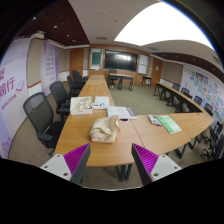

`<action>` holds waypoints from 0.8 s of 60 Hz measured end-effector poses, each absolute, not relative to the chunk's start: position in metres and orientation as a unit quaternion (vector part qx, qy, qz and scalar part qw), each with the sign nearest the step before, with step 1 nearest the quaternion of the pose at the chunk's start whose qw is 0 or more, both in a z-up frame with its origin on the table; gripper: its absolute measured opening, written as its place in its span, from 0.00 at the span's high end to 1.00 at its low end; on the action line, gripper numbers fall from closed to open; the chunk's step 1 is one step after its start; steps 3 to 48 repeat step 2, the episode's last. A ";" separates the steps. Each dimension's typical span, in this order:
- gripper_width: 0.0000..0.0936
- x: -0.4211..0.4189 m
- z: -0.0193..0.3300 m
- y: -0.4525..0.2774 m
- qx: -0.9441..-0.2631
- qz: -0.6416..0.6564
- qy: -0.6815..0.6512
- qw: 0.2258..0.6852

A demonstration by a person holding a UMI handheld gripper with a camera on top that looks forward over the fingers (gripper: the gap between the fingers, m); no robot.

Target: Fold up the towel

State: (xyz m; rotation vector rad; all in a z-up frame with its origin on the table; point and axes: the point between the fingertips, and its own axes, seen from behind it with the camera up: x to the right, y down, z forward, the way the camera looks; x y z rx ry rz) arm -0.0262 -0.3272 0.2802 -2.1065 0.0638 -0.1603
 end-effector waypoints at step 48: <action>0.09 -0.028 0.281 -0.329 -0.868 -0.064 0.027 0.492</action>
